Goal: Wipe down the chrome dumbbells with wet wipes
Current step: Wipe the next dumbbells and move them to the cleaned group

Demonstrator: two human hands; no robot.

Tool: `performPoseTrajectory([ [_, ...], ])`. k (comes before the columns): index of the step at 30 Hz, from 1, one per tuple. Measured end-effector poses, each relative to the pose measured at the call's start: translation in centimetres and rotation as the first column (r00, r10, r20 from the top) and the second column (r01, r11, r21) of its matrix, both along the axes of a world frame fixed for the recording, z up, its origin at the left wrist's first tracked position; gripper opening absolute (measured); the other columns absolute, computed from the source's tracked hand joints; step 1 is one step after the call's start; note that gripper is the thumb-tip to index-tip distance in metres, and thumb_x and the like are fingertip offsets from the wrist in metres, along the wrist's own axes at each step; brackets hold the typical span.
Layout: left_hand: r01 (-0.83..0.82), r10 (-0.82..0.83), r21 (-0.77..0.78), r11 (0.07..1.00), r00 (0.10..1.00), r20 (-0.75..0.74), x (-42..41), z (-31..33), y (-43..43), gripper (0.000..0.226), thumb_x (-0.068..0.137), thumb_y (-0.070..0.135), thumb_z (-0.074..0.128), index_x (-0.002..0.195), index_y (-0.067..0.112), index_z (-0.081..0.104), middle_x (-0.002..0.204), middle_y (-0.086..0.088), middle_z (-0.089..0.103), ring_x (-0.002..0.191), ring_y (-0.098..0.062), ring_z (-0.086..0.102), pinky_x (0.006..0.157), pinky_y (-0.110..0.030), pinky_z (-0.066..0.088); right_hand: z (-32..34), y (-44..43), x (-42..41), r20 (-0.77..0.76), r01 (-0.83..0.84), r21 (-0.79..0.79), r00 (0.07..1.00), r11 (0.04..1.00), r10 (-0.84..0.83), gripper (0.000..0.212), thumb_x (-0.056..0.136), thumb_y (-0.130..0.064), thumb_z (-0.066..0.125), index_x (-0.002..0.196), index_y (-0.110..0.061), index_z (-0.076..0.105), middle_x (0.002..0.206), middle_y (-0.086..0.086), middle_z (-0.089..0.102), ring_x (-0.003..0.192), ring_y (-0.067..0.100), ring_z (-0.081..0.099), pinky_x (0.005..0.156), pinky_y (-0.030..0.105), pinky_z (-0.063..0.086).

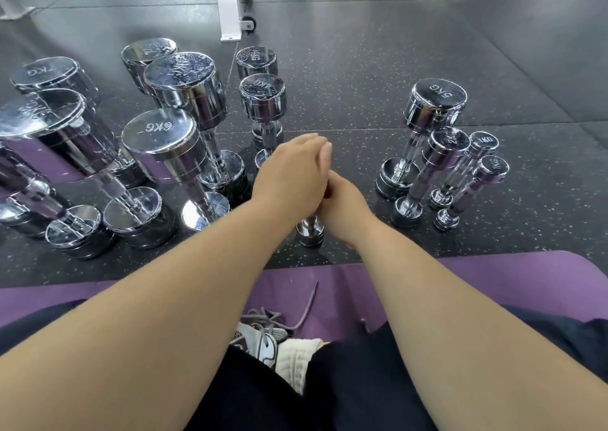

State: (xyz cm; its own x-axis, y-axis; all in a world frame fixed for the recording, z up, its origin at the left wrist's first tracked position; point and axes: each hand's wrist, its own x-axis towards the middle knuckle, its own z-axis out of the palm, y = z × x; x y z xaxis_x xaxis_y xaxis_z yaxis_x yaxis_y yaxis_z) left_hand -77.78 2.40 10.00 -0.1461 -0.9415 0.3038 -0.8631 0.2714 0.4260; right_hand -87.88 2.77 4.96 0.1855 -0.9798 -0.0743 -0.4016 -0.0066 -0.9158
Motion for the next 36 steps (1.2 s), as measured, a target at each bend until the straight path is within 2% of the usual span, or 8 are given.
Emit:
performPoseTrajectory([
  [3, -0.051, 0.174, 0.39, 0.92, 0.942, -0.288, 1.4, 0.4, -0.9, 0.041, 0.104, 0.031, 0.034, 0.079, 0.011, 0.059, 0.076, -0.007, 0.06, 0.077, -0.027, 0.054, 0.07, -0.034, 0.041, -0.5, -0.2, -0.1, 0.056, 0.074, 0.04, 0.995, 0.996, -0.076, 0.015, 0.085, -0.007, 0.065, 0.093, -0.019, 0.062, 0.086, 0.001, 0.069, 0.079, 0.018, 0.06, 0.069, 0.029, 0.047],
  [7, 0.199, 0.375, 0.508, 0.838, 0.466, -0.801, 2.1, -1.1, 0.1, 0.04, 0.102, 0.033, 0.041, 0.079, 0.02, 0.071, 0.086, 0.001, 0.071, 0.093, -0.021, 0.062, 0.095, -0.038, 0.047, -0.9, -0.4, -0.1, 0.075, 0.076, 0.052, 0.994, 0.996, -0.08, 0.009, 0.087, -0.016, 0.068, 0.092, -0.021, 0.064, 0.083, -0.003, 0.069, 0.076, 0.019, 0.061, 0.067, 0.026, 0.048],
  [10, 0.031, 0.319, 0.421, 0.907, 0.601, -0.733, 0.1, -1.7, 2.6, 0.033, 0.097, 0.025, 0.038, 0.079, 0.022, 0.066, 0.071, -0.001, 0.058, 0.068, -0.007, 0.048, 0.072, -0.023, 0.041, -0.8, -0.6, -0.2, 0.024, 0.12, 0.03, 0.992, 0.992, -0.121, 0.007, 0.084, -0.013, 0.062, 0.09, -0.013, 0.065, 0.081, 0.002, 0.068, 0.075, 0.025, 0.059, 0.067, 0.032, 0.047],
  [12, 0.006, 0.223, 0.335, 0.942, 0.735, -0.641, -1.5, -1.8, 4.0, 0.037, 0.1, 0.021, 0.036, 0.131, 0.021, 0.056, 0.11, -0.004, 0.064, 0.092, -0.013, 0.058, 0.082, -0.028, 0.045, -0.5, -0.8, -0.7, -0.008, 0.14, 0.048, 0.99, 0.989, -0.14, 0.005, 0.082, -0.018, 0.06, 0.085, -0.016, 0.062, 0.079, 0.003, 0.065, 0.074, 0.021, 0.054, 0.069, 0.033, 0.045],
  [15, 0.021, 0.164, 0.296, 0.955, 0.796, -0.583, -2.7, -2.3, 3.9, 0.054, 0.103, 0.018, 0.038, 0.153, 0.033, 0.025, 0.147, -0.003, 0.048, 0.129, -0.027, 0.05, 0.106, -0.042, 0.041, -0.5, -1.0, -1.5, -0.015, 0.136, 0.057, 0.991, 0.989, -0.135, 0.009, 0.092, -0.015, 0.057, 0.099, -0.018, 0.062, 0.084, -0.004, 0.063, 0.078, 0.015, 0.052, 0.069, 0.023, 0.044],
  [20, -0.056, 0.147, 0.196, 0.979, 0.86, -0.488, -0.9, -1.6, 2.6, 0.059, 0.097, 0.011, 0.053, 0.149, 0.033, 0.037, 0.116, 0.011, 0.06, 0.1, -0.008, 0.052, 0.083, -0.015, 0.036, -0.9, -0.4, -1.4, 0.046, 0.104, 0.052, 0.993, 0.993, -0.106, 0.009, 0.083, -0.013, 0.057, 0.087, -0.02, 0.06, 0.069, -0.008, 0.061, 0.056, 0.002, 0.048, 0.053, 0.016, 0.036],
  [27, 0.187, 0.016, 0.338, 0.923, 0.856, -0.516, 2.4, -0.5, -0.5, 0.047, 0.079, 0.021, 0.081, 0.123, 0.025, 0.064, 0.09, 0.018, 0.069, 0.074, 0.01, 0.059, 0.071, -0.009, 0.046, -0.9, -1.2, -1.5, -0.08, 0.045, 0.044, 0.996, 0.998, -0.042, 0.018, 0.09, -0.018, 0.058, 0.107, -0.016, 0.063, 0.085, 0.001, 0.071, 0.075, 0.013, 0.063, 0.058, 0.017, 0.043],
  [36, 0.152, 0.037, 0.327, 0.933, 0.862, -0.506, 0.9, -1.5, -2.1, 0.041, 0.072, 0.038, 0.085, 0.099, 0.03, 0.055, 0.077, 0.015, 0.065, 0.062, 0.008, 0.056, 0.062, -0.008, 0.046, -1.3, -1.3, -1.1, -0.091, 0.007, 0.023, 0.996, 1.0, -0.005, 0.018, 0.087, -0.011, 0.055, 0.1, -0.014, 0.067, 0.086, 0.009, 0.072, 0.083, 0.024, 0.065, 0.074, 0.034, 0.051],
])
